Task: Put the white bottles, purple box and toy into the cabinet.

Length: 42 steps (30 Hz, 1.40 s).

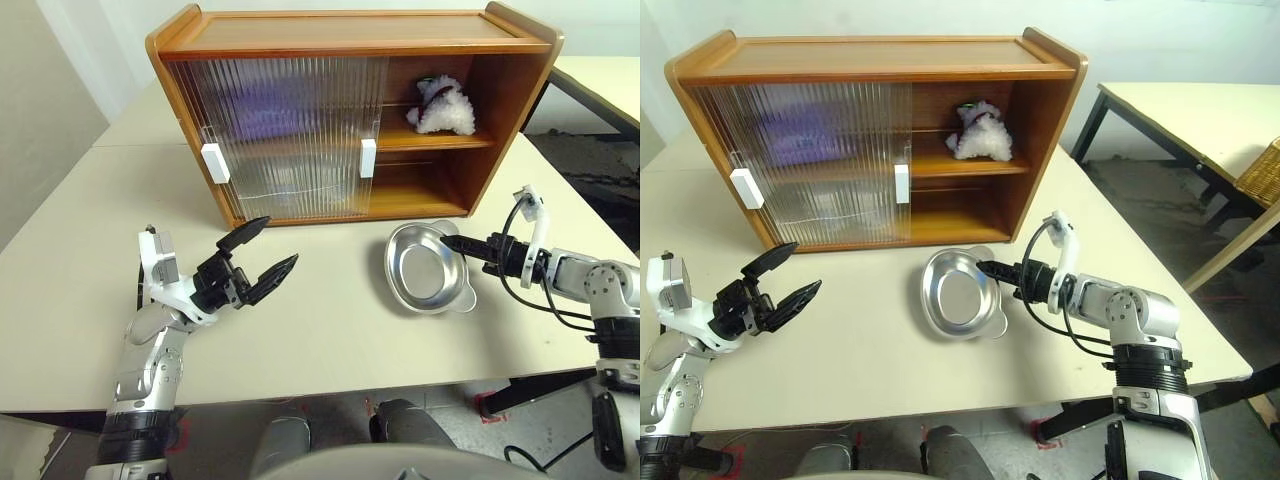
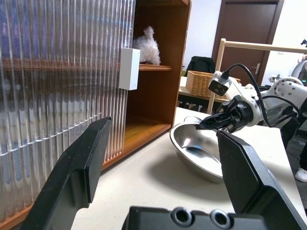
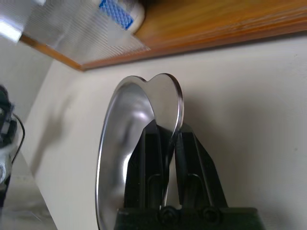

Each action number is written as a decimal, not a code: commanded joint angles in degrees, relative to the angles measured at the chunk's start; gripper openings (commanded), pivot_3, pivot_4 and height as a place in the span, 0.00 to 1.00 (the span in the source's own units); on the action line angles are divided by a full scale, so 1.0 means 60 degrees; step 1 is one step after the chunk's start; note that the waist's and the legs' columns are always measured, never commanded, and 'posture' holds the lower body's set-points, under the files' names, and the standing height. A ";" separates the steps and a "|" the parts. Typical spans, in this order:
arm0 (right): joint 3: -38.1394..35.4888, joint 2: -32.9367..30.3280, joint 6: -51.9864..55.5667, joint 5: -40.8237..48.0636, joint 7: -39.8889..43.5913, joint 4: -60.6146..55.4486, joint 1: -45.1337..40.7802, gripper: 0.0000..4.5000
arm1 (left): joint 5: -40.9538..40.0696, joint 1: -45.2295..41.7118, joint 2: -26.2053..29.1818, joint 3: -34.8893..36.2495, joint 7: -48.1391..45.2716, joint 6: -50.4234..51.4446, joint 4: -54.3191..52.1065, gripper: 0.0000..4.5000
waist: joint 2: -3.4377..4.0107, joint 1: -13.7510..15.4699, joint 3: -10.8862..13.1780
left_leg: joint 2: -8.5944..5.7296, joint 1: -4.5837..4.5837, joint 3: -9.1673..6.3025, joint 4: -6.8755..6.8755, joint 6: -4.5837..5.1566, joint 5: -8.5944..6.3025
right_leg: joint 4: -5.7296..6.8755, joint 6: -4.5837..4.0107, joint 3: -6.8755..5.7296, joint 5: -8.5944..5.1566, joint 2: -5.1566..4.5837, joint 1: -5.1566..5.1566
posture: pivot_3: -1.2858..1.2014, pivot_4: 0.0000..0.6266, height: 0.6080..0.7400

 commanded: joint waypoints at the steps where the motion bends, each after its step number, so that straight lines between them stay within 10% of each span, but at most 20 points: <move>1: -0.1115 0.0386 0.0418 0.0539 -0.0869 0.0180 -0.0250 0.03 | 0.0039 -0.0034 0.0037 0.0047 -0.0077 -0.0066 0.0177 1.00 | 0.0001 -0.0001 0.0000 | 0.0001 -0.0001 0.0000 -0.0001 0.0001 0.0000 | 0.0002 -0.0004 -0.0001 0.0002 0.0000 -0.0003 | 0.47 0.04 1.00; 22: -0.4092 0.4520 -0.2766 0.1322 -0.6915 0.0203 -0.1970 0.03 | 0.0048 -0.0124 0.0140 0.0084 -0.0303 -0.0083 0.0346 1.00 | 0.0055 -0.0167 -0.0020 | 0.0032 -0.0033 -0.0016 -0.0069 0.0027 -0.0016 | 0.0003 -0.0066 -0.0010 0.0059 0.0008 -0.0085 | 0.47 0.03 1.00; 42: -0.3312 0.5715 -0.6471 0.0451 -0.7534 0.2412 -0.3063 0.03 | 0.0071 -0.0032 0.0103 0.0038 -0.0144 -0.0027 0.0114 1.00 | 0.0111 -0.0230 -0.0047 | 0.0059 -0.0095 -0.0036 -0.0091 0.0034 -0.0020 | 0.0010 -0.0079 -0.0026 0.0093 -0.0008 -0.0163 | 0.47 0.03 1.00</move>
